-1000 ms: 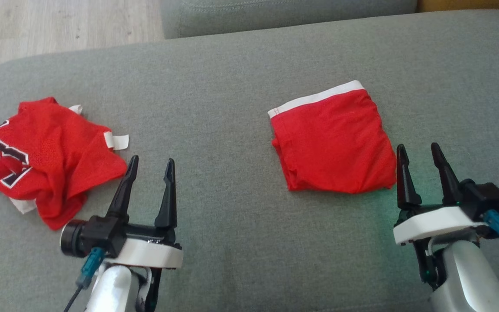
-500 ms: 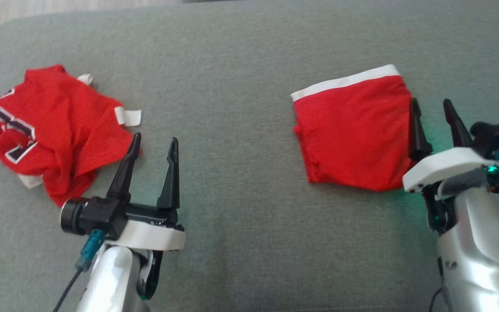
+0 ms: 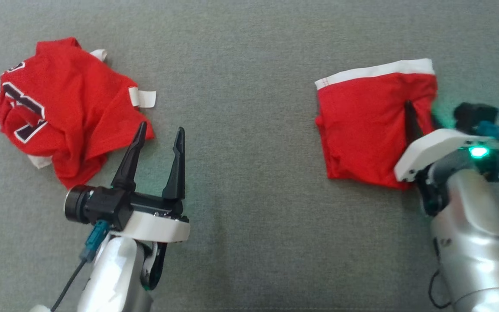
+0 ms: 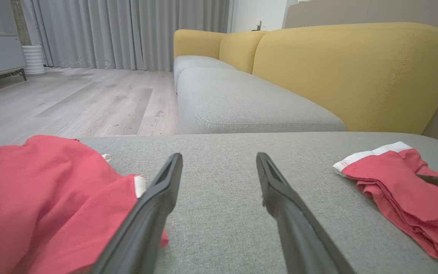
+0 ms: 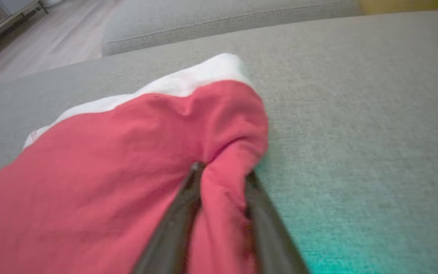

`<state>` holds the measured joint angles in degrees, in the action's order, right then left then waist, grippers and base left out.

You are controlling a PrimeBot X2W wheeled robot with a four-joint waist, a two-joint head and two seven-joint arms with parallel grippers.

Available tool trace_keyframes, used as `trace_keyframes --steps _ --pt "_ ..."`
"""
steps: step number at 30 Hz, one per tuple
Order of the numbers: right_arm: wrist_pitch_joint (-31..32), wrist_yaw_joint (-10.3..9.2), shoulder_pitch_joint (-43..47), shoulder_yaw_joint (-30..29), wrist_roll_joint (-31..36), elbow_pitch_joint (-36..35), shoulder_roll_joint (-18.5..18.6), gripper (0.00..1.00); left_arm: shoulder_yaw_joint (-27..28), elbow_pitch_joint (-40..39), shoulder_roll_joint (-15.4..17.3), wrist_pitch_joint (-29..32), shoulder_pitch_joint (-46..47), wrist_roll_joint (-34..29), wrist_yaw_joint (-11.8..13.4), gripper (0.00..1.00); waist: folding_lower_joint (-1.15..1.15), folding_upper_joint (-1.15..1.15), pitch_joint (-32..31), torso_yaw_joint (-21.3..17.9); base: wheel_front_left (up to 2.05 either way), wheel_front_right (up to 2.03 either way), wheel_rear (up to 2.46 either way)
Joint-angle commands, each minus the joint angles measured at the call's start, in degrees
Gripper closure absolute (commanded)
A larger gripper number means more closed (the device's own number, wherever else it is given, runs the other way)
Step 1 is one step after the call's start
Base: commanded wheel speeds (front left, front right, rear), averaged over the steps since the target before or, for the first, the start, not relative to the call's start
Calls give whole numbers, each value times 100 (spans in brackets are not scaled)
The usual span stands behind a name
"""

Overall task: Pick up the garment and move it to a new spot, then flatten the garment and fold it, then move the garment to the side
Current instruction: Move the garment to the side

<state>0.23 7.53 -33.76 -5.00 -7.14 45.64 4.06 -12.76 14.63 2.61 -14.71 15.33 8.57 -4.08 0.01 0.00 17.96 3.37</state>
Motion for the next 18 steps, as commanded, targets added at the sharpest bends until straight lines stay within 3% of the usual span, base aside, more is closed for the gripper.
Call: trace_keyframes --steps 1,10,14,18 --pt "-89 -4 14 307 186 -17 -118 100 224 -155 27 -29 172 -20 15 0 -1 0 -54 -79 0 0 0" --pt "-180 -4 -31 674 1007 -538 316 100 359 -197 27 -29 79 -52 22 0 -1 0 -301 -417 0 0 0" --pt "63 -4 49 970 1156 -961 921 100 417 -256 27 -29 67 -85 7 0 -1 0 -277 -532 0 0 0" --pt "255 -4 136 1025 1221 -1218 1753 100 420 -311 27 -29 108 -100 -21 0 -1 0 -145 -538 0 0 0"
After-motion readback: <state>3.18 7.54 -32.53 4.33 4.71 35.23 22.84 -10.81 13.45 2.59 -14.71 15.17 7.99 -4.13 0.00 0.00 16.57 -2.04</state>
